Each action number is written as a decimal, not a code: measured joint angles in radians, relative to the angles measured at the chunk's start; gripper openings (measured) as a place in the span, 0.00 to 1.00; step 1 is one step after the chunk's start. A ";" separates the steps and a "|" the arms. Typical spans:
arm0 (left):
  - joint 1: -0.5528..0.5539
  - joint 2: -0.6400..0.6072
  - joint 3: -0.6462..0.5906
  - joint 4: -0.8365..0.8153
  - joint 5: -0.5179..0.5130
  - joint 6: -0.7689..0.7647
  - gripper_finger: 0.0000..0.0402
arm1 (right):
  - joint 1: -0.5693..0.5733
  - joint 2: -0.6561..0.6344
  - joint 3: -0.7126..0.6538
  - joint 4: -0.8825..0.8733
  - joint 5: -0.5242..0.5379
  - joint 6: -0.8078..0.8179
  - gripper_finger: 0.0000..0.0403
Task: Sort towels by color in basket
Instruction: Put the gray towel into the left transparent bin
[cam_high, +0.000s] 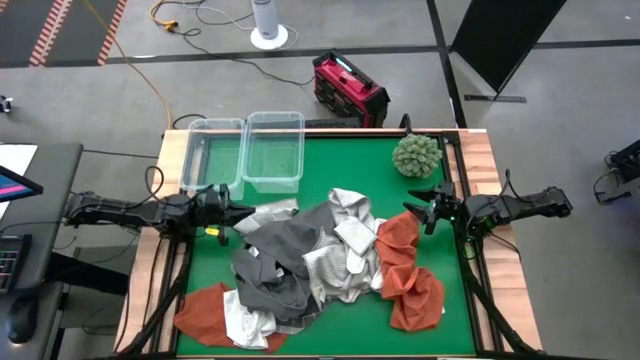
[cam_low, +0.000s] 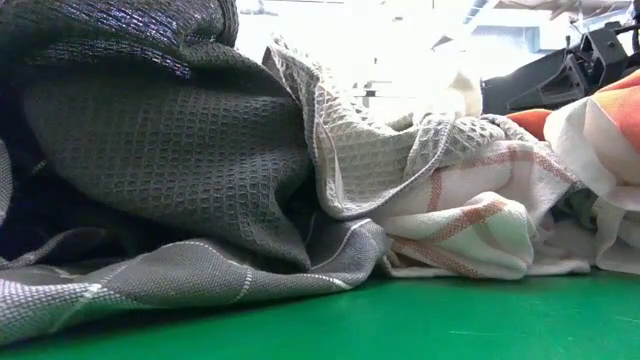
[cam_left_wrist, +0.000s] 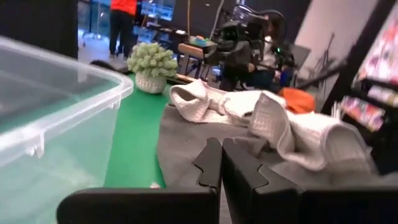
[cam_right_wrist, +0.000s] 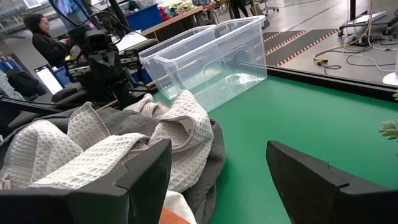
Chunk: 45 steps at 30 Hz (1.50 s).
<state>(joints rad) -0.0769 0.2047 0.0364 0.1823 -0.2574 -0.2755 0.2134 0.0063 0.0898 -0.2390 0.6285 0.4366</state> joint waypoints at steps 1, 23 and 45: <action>0.000 0.000 0.000 0.001 0.000 -0.029 0.01 | 0.000 0.000 0.000 0.000 0.000 0.000 0.72; 0.000 0.000 0.000 0.123 -0.152 -0.846 0.01 | 0.002 0.000 -0.002 0.612 -0.001 0.431 0.72; 0.000 0.000 0.010 0.308 -0.124 -0.750 0.01 | 0.000 0.000 -0.001 0.302 0.002 0.685 0.72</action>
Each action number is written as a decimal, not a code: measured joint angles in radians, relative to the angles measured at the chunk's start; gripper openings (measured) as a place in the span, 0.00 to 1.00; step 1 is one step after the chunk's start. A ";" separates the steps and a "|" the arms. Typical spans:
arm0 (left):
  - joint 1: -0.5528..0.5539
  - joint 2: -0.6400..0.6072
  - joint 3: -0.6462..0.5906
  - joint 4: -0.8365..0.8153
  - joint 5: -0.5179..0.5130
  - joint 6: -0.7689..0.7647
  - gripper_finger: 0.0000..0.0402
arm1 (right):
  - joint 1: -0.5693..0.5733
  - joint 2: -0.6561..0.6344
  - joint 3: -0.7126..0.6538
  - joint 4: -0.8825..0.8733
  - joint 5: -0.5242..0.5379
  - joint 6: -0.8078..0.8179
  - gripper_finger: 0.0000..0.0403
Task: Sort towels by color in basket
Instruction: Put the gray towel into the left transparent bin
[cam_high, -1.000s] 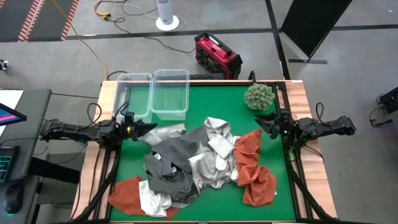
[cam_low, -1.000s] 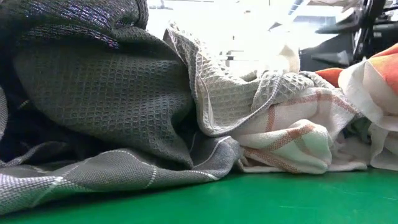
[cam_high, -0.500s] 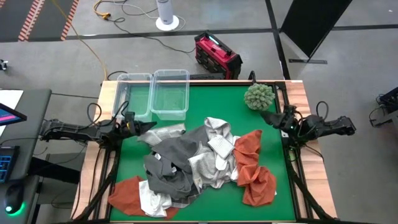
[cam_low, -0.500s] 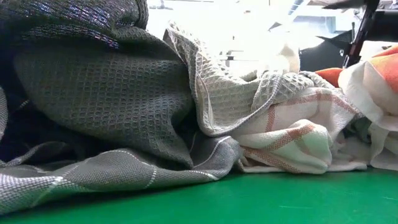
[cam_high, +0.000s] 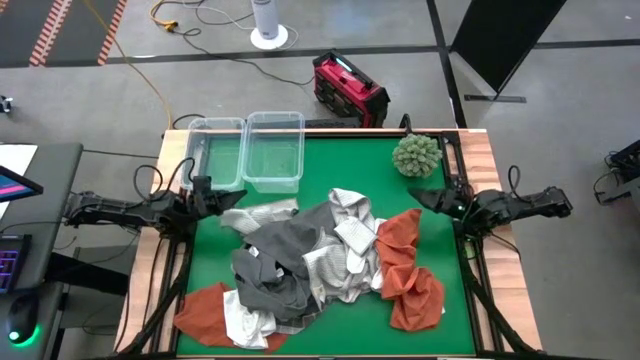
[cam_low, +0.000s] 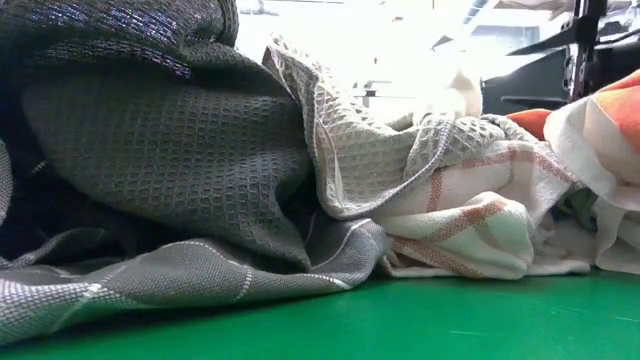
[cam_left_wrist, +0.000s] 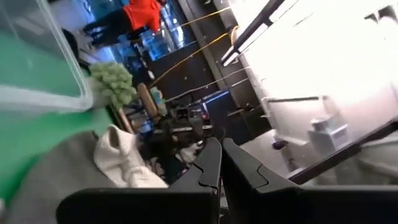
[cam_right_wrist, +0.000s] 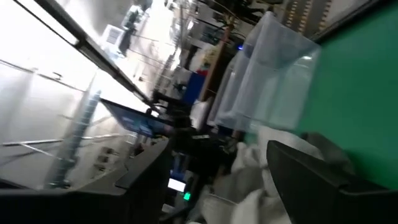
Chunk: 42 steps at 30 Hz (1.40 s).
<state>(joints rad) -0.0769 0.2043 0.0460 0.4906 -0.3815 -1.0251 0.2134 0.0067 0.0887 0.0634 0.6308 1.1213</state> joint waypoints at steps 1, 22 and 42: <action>0.000 0.000 0.006 -0.018 -0.001 0.024 0.01 | 0.000 0.000 0.000 0.031 -0.002 -0.021 0.72; 0.000 0.427 0.597 -0.719 -0.025 0.268 0.26 | -0.063 0.674 0.692 -0.511 -0.160 -0.585 0.70; 0.001 1.097 0.895 -0.925 0.318 0.347 0.40 | -0.308 1.012 1.017 -0.676 -0.488 -0.762 0.70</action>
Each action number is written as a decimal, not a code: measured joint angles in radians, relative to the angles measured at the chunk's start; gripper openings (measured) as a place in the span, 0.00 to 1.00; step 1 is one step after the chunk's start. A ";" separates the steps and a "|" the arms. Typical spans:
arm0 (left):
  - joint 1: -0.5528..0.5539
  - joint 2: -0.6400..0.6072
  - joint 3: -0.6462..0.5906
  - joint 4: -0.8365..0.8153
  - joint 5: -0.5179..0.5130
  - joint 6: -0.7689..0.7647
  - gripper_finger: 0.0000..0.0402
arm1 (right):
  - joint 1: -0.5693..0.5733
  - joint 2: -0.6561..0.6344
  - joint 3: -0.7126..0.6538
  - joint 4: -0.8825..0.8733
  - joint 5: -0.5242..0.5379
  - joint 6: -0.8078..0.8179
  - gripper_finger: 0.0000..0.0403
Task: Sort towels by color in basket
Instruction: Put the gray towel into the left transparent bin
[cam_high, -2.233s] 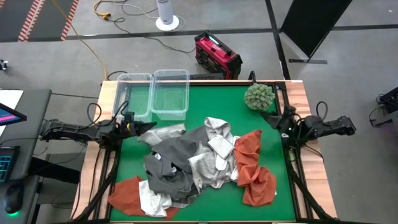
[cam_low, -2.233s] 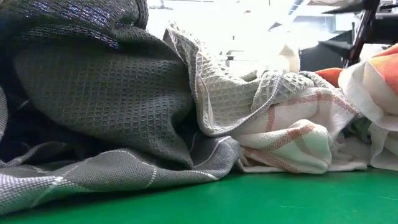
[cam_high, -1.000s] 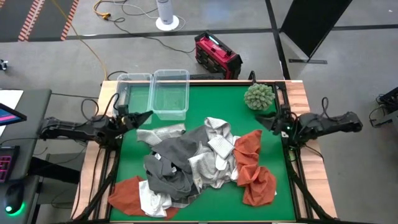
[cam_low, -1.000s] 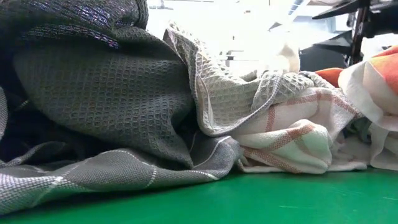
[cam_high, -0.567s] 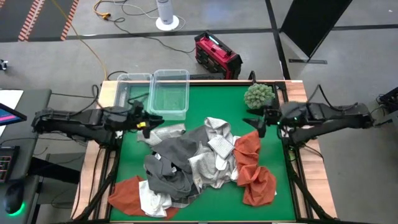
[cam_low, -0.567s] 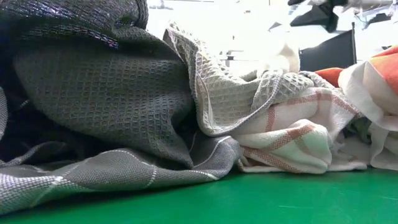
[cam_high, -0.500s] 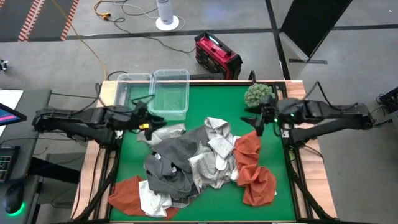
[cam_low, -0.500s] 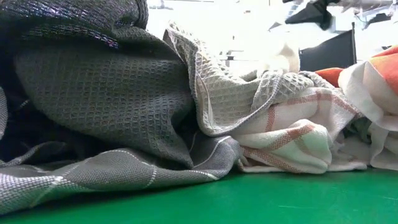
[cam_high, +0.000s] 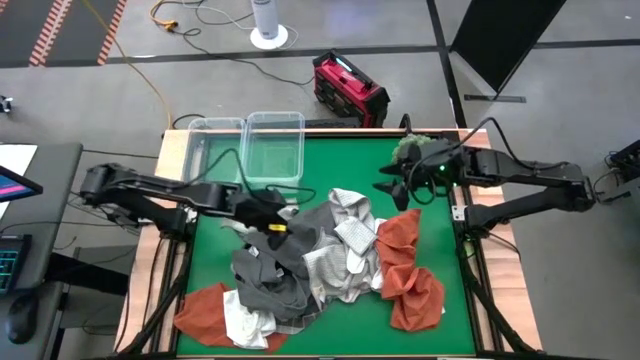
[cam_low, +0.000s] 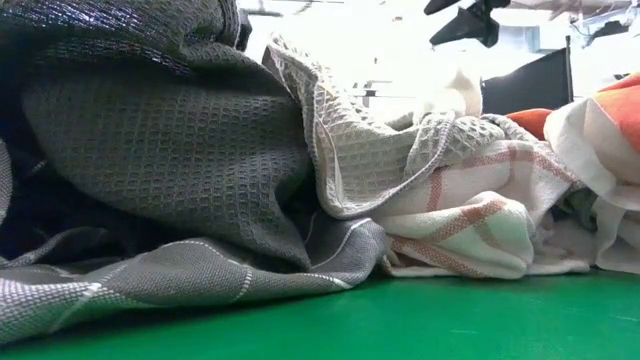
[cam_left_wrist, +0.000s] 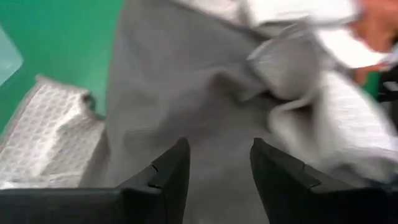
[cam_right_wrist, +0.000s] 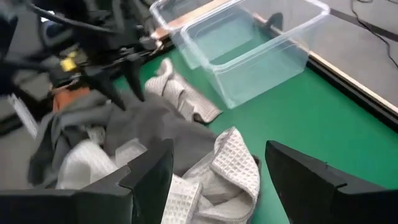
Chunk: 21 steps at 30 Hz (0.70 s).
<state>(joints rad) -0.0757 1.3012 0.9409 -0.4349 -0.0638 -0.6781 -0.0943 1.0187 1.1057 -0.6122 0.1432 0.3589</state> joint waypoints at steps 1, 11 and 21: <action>0.000 0.024 0.000 0.001 -0.012 0.000 0.40 | 0.005 0.000 0.000 -0.001 0.000 -0.016 0.70; 0.000 0.289 0.001 0.052 0.036 0.024 0.39 | 0.049 -0.002 0.002 -0.014 0.000 -0.045 0.70; -0.003 0.243 0.080 0.034 -0.001 0.071 0.02 | 0.058 -0.016 0.002 -0.020 0.012 -0.045 0.70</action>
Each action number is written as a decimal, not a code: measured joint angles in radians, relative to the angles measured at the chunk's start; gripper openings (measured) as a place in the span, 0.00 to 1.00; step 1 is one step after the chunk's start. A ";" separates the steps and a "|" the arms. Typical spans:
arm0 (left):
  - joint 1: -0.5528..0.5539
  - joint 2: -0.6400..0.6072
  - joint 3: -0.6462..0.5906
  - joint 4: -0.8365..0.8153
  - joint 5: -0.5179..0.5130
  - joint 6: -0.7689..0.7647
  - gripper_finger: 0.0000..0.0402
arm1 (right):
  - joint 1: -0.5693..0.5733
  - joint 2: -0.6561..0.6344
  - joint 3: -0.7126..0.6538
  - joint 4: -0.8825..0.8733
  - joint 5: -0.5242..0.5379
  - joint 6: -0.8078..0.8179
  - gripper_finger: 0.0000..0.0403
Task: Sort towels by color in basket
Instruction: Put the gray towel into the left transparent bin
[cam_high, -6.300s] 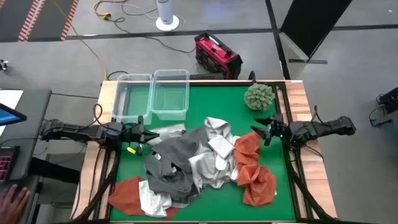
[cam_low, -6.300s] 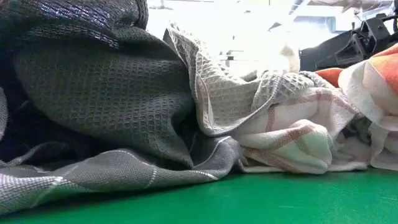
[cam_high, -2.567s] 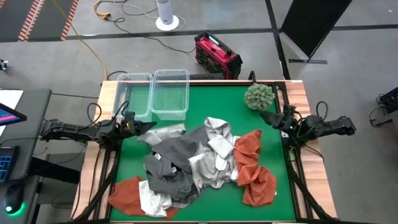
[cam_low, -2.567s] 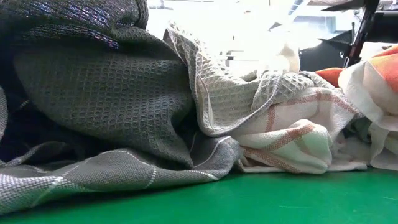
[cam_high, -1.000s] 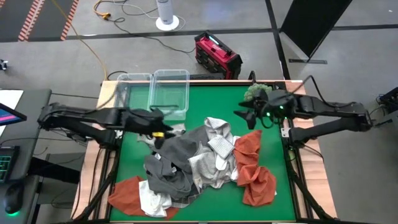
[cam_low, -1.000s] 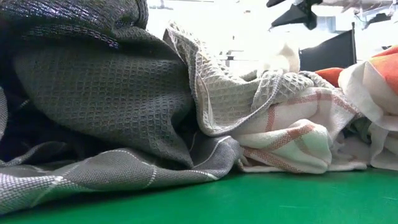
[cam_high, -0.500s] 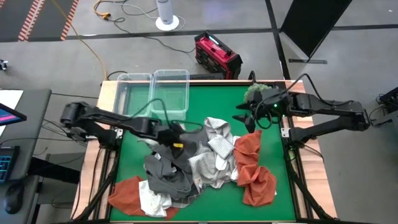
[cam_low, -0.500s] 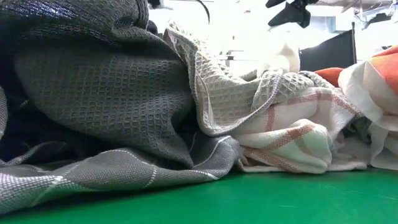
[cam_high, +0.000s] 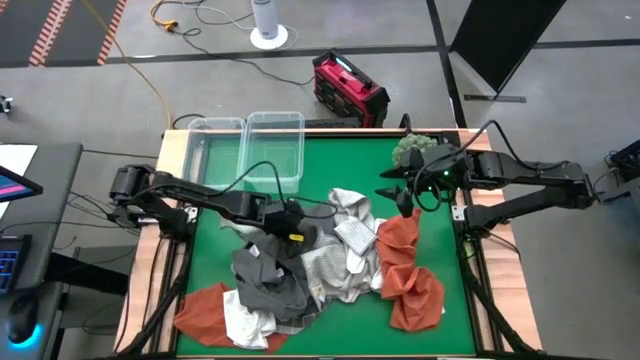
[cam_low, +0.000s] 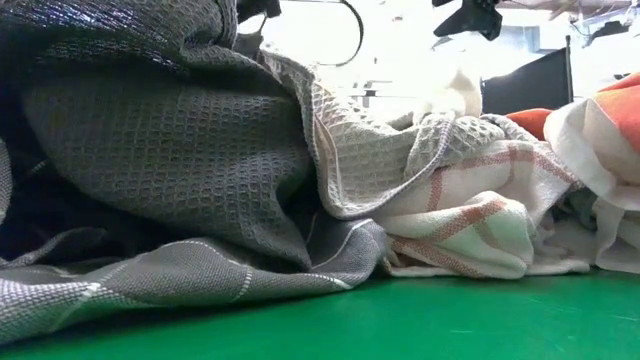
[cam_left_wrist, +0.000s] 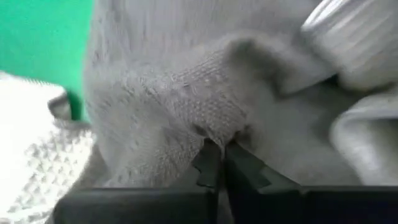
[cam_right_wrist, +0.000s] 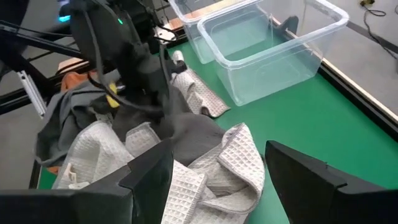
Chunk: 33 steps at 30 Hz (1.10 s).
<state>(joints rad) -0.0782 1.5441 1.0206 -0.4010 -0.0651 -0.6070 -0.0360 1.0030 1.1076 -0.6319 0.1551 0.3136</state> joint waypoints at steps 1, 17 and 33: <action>0.002 -0.023 0.000 0.000 0.000 -0.012 0.01 | -0.001 -0.002 0.000 0.000 0.001 0.000 0.70; 0.031 -0.714 0.000 0.368 -0.032 0.028 0.00 | -0.006 -0.001 0.000 0.033 0.126 -0.005 0.70; 0.034 -0.777 0.057 0.699 0.139 0.101 0.00 | 0.005 0.057 0.000 0.225 0.072 -0.034 0.70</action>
<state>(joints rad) -0.0444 0.7674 1.0772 0.2977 0.0736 -0.5061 -0.0309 1.0603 1.1073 -0.4074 0.2270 0.2797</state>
